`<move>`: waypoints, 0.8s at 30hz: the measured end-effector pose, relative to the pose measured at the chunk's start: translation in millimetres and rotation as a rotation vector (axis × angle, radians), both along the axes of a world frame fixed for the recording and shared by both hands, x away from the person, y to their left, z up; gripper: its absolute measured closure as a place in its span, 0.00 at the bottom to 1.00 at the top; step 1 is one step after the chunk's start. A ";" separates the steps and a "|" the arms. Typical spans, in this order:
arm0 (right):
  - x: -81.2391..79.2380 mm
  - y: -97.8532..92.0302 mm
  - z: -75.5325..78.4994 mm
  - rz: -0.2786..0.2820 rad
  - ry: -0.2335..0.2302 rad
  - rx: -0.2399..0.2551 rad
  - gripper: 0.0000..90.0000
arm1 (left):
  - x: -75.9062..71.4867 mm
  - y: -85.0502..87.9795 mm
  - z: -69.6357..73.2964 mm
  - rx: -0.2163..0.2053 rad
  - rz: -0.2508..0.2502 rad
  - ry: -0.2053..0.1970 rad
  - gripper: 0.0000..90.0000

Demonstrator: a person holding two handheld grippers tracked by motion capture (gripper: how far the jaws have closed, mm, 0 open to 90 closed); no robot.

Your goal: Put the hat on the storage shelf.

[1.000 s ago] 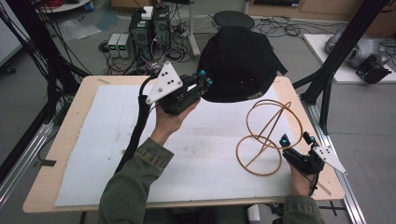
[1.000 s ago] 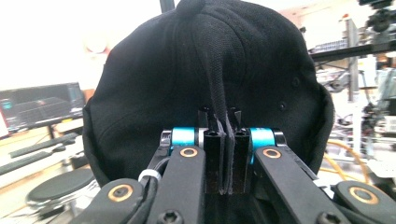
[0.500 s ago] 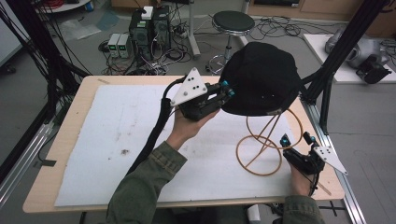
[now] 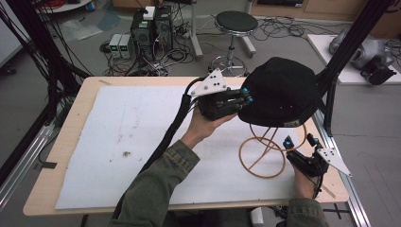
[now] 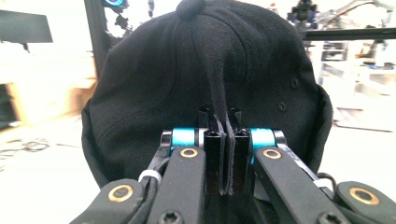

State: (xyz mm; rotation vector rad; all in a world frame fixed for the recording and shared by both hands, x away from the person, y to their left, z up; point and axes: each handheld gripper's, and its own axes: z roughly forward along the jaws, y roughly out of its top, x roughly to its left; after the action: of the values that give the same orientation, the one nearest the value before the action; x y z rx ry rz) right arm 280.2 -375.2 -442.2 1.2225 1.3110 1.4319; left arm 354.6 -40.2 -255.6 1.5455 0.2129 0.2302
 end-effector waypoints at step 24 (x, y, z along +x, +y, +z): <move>0.0 0.2 0.0 -0.001 -0.003 0.003 0.16 | 6.7 -33.0 -6.5 0.194 -0.123 0.070 0.96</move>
State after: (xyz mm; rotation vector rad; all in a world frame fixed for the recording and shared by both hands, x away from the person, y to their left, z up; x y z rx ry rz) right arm 280.2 -375.0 -442.2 1.2222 1.3065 1.4350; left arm 361.3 -73.2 -262.1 1.7546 0.1526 0.1018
